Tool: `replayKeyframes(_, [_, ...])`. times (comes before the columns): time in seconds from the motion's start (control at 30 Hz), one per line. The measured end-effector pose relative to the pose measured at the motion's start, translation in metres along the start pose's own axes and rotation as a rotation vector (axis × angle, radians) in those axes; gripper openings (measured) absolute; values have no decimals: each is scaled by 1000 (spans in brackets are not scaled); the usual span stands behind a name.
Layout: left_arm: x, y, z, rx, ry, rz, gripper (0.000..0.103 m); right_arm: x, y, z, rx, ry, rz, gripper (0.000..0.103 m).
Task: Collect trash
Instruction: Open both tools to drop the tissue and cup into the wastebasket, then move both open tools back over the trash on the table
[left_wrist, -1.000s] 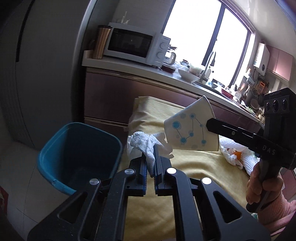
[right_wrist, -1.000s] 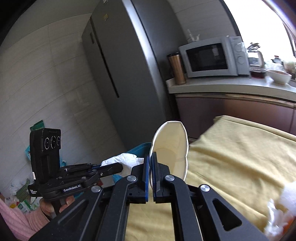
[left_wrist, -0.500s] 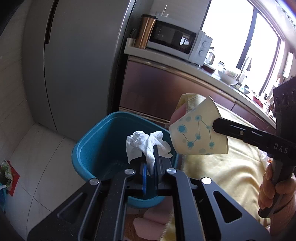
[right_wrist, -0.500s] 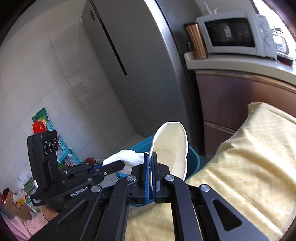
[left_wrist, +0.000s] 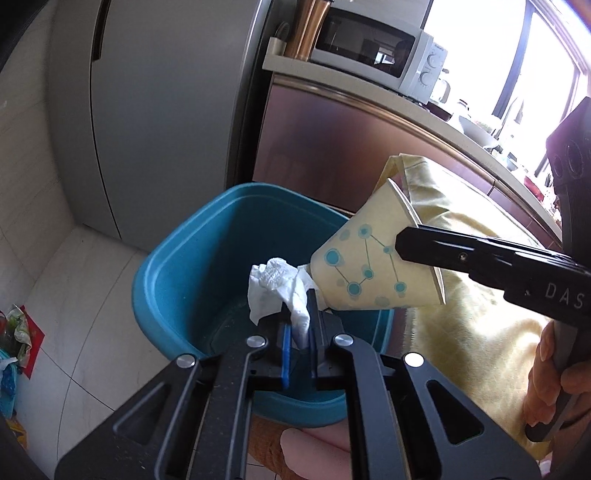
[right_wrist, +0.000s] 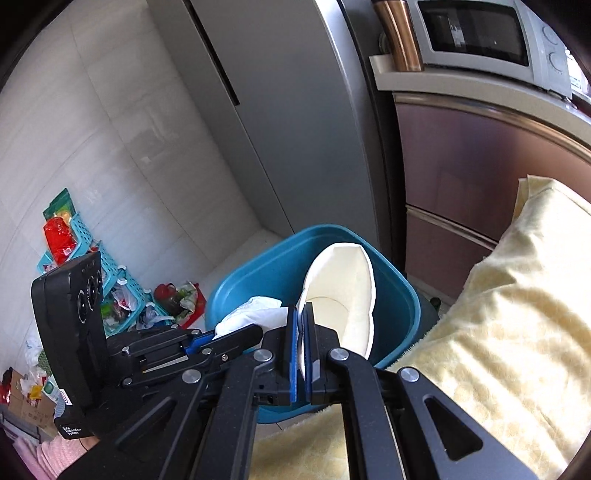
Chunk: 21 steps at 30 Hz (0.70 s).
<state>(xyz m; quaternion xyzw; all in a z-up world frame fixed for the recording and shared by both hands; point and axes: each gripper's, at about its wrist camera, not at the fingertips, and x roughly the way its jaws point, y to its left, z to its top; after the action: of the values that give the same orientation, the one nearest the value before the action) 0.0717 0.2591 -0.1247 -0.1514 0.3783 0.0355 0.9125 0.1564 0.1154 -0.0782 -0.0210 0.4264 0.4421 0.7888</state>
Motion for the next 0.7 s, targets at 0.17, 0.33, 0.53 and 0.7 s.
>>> replayKeyframes(0.17, [17, -1, 0, 6, 36, 16, 9, 4, -2, 0, 18, 11, -18, 7])
replayKeyframes(0.33, [24, -2, -5, 12, 58, 16, 20, -3, -6, -3, 28, -2, -16, 8])
replayKeyframes(0.53, [17, -4, -8, 26, 41, 31, 29, -32, -12, -13, 32, -49, -13, 16])
replayKeyframes(0.7, [1, -15, -6, 35, 4, 25, 30, -68, -18, -28, 30, -101, -25, 21])
